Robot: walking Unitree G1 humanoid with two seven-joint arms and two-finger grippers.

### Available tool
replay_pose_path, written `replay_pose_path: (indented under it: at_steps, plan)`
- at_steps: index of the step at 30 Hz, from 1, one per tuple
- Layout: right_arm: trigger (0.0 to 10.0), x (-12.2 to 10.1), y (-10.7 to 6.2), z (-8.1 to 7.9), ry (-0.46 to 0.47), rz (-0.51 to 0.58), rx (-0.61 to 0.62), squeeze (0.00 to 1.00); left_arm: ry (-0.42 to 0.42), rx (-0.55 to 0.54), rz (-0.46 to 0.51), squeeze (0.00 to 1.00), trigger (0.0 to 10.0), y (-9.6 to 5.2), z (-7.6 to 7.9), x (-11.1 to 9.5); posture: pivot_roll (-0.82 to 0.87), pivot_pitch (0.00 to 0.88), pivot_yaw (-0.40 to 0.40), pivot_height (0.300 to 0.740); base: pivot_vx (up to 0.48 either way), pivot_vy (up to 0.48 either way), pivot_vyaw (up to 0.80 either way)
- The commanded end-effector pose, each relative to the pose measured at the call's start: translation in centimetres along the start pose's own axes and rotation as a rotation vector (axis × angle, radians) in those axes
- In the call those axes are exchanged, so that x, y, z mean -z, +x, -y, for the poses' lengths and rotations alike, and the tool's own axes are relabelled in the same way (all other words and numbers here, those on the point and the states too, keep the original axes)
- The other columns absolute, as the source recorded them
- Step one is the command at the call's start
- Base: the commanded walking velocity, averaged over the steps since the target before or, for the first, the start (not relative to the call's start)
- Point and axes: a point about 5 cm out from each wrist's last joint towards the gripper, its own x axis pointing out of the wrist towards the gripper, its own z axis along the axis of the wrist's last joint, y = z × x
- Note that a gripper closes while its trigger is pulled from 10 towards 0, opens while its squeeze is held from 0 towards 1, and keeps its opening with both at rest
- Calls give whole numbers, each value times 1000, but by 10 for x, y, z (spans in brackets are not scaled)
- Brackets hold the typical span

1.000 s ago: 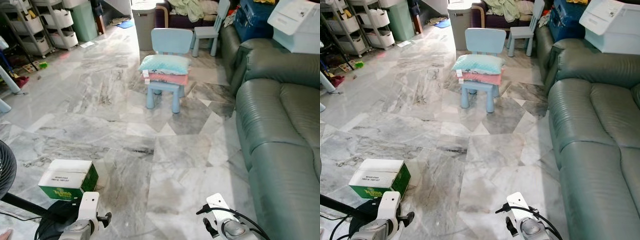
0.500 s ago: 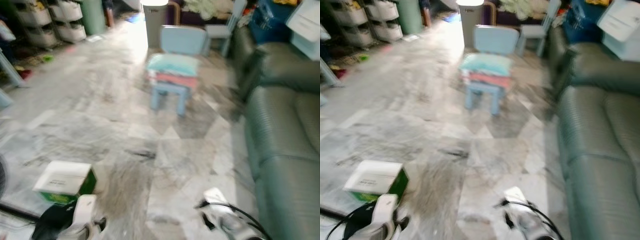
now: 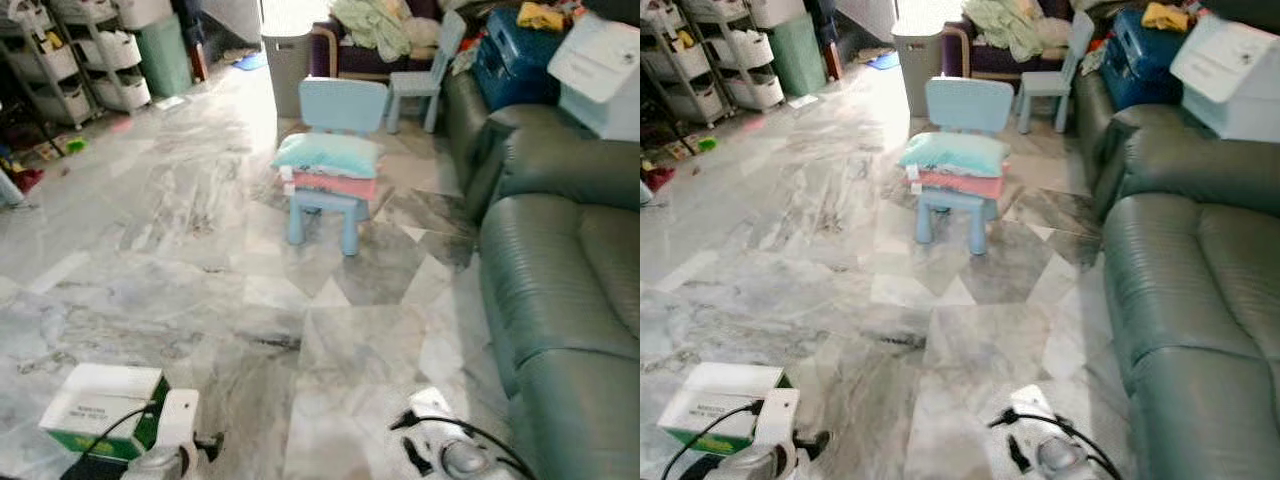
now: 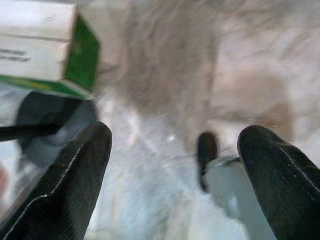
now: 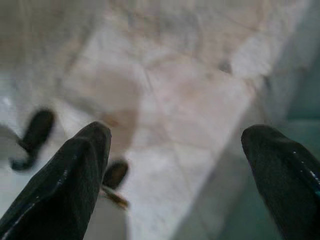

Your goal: Move the pillow to the sofa

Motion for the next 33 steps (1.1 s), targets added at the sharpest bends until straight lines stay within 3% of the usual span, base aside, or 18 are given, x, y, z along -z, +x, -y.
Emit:
replay_pose_path:
  at_steps: [1, 20, 33]
  plan:
    - [10000, 7, -2, 10, -8, -21, 24, 0, 5, 19, 27, 0, 10000, 1, 5, -9, 74, 0, 41, 740, 416, 0, 0]
    - [10000, 7, -2, 11, -27, -24, 18, 0, -9, 21, 21, 0, 10000, 1, 6, -7, 78, 0, 38, 740, 416, 88, 0]
    - [10000, 7, -2, 11, -32, -27, 20, 0, -26, 20, 17, 0, 10000, 1, 6, -6, 78, 0, 40, 740, 364, 305, 0]
